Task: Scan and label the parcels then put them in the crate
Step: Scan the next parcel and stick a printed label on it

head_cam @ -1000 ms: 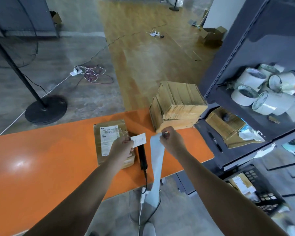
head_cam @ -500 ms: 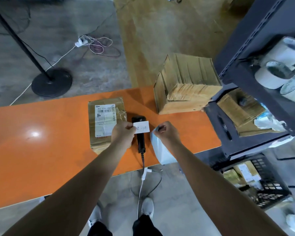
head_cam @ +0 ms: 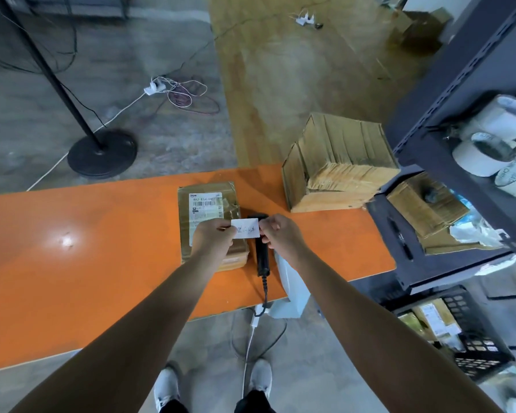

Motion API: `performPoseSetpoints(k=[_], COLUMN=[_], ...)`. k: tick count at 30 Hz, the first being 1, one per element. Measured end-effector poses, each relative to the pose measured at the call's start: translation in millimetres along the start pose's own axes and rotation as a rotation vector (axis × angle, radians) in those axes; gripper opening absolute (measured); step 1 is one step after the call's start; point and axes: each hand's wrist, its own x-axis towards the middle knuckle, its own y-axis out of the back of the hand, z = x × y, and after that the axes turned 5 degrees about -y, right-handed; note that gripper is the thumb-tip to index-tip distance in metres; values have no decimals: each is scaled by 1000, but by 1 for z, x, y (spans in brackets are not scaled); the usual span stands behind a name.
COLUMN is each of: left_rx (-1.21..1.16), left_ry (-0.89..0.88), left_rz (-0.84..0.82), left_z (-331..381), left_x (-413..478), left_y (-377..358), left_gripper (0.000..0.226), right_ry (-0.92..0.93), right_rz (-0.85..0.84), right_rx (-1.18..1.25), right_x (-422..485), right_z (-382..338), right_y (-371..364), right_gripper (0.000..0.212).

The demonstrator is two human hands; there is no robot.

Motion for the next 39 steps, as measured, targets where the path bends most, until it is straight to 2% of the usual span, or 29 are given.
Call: performPoseSetpoints(k=[6, 10, 13, 15, 21, 25, 31, 34, 37, 39], left_rx=[-102, -109, 6, 134, 411, 558, 519, 400, 160, 127], left_ry=[25, 45, 10, -10, -109, -155, -125, -57, 94, 160], left_rz=[33, 44, 34, 50, 60, 91, 100, 90, 67, 45], left_z=[-16, -27, -38, -43, -49, -53, -62, -63, -65, -64], left_x=[2, 4, 9, 11, 17, 16, 18, 24, 30, 33], left_y=[28, 45, 55, 60, 63, 63, 66, 64, 60, 55], left_gripper=[11, 12, 7, 13, 5, 9, 18, 29, 48, 61], right_ry=[21, 77, 129, 150, 165, 171, 143, 92, 69, 48], right_rz=[-52, -54, -52, -38, 69, 130, 115, 118, 111, 145], right_rx=[-13, -143, -288, -363, -539, -600, -564, -502, -519, -573], right_x=[-6, -12, -14, -15, -15, -17, -11, -8, -5, -3], right_z=[-20, -30, -35, -36, -36, -35, -33, -32, -37, -41], right_y=[-32, -47, -58, -66, -81, -86, -85, -81, -80, -84], right_gripper=[14, 13, 16, 17, 18, 15, 12, 25, 35, 44])
